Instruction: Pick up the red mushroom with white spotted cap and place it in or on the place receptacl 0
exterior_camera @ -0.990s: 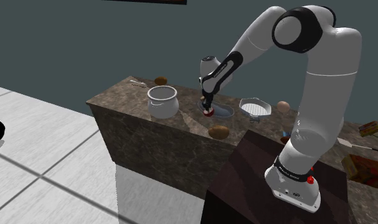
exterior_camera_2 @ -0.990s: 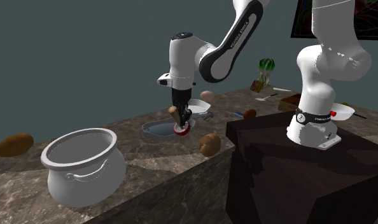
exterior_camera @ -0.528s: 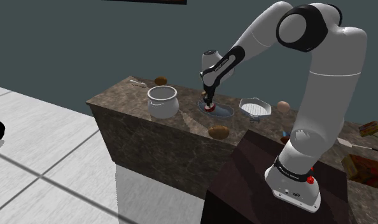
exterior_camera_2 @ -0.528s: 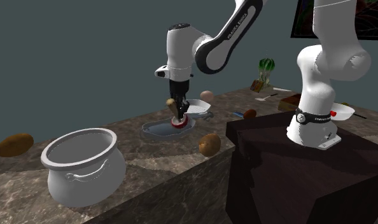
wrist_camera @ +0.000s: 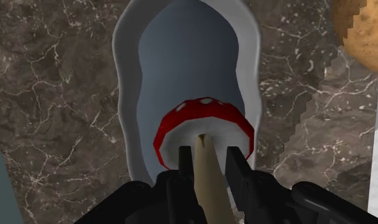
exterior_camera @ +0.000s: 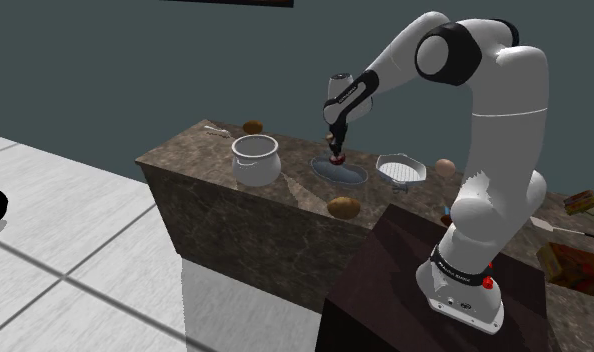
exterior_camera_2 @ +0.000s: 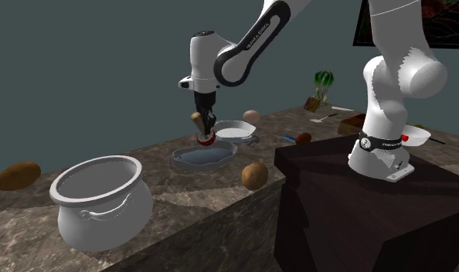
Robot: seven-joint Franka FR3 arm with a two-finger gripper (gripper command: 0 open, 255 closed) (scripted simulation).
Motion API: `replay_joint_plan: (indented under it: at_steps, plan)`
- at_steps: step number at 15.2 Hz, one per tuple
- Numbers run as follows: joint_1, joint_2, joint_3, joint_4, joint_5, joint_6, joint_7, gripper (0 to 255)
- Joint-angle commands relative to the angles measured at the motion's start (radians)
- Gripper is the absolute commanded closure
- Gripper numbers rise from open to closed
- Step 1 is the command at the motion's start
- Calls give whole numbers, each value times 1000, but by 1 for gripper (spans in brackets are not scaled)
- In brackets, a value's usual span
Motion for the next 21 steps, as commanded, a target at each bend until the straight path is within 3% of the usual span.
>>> replay_joint_plan:
  at_steps: [1, 13, 21]
  plan:
    - [-34, 38, -5, 56, 16, -11, -51, 255]
    - [-39, 162, -2, 54, 15, 113, -33, 255]
    - [-39, 162, -2, 54, 15, 113, -33, 255]
